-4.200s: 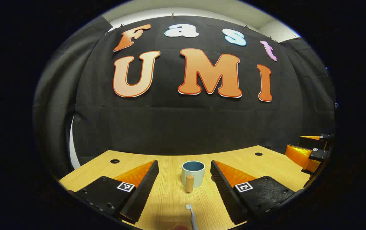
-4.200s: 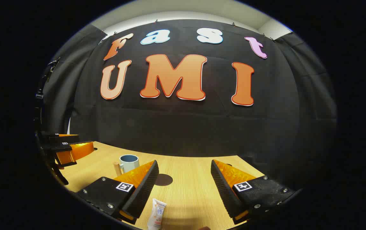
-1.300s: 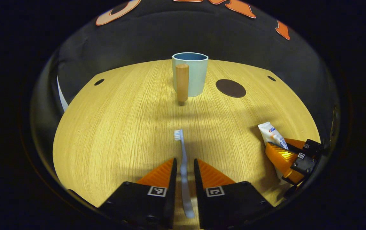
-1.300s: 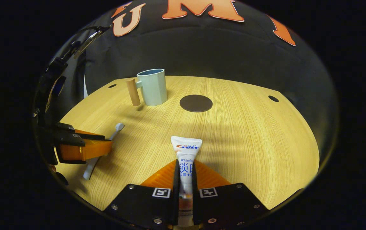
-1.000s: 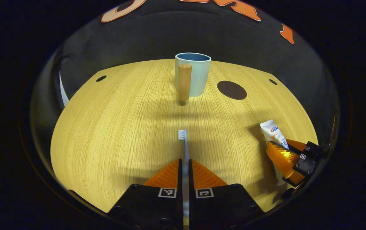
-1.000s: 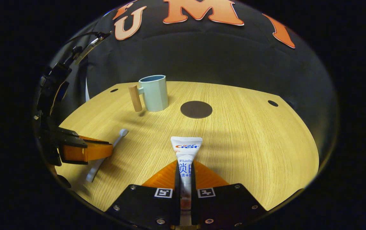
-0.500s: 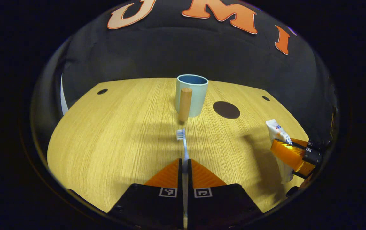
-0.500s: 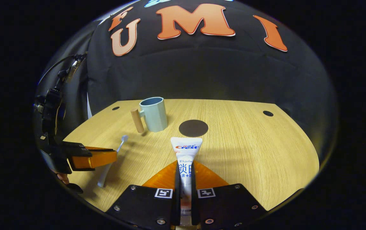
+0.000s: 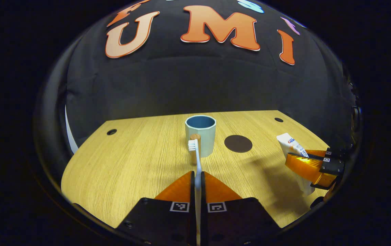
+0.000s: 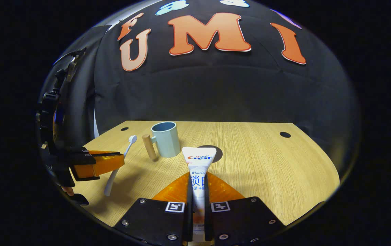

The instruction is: Put the toothbrush and toothpaste on the desktop into the cup, then pick up the cup and place it on the coaster on the desktop.

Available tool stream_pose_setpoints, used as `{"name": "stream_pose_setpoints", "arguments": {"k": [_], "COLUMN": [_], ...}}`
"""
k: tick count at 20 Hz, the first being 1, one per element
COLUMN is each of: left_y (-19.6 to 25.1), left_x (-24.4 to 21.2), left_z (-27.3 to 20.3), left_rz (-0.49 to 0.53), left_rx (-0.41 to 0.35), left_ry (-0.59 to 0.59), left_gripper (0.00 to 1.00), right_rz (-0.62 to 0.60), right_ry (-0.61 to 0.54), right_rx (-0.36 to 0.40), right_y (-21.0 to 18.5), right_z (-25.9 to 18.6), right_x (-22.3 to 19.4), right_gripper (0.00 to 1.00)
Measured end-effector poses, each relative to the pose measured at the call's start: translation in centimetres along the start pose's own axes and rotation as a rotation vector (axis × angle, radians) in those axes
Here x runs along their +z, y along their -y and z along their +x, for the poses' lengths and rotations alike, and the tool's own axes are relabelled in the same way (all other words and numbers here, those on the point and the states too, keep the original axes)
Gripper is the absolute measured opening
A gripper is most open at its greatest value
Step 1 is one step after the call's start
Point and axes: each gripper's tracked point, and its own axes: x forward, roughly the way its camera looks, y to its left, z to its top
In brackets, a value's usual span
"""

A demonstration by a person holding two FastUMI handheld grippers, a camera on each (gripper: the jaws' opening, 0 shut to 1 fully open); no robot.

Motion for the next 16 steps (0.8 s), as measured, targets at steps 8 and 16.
{"name": "stream_pose_setpoints", "arguments": {"k": [8, 16], "left_y": [0.4, -0.3], "left_x": [4.2, 9.3], "left_z": [0.8, 3.1], "left_rz": [0.023, -0.013], "left_rx": [-0.017, -0.005], "left_ry": [0.16, 0.311], "left_gripper": [0.05, 0.05], "right_rz": [-0.016, -0.001], "right_ry": [0.069, 0.112], "right_rx": [-0.026, -0.045], "right_y": [0.9, 2.3], "right_z": [0.5, 1.7], "right_x": [2.3, 3.9], "right_gripper": [0.14, 0.14]}}
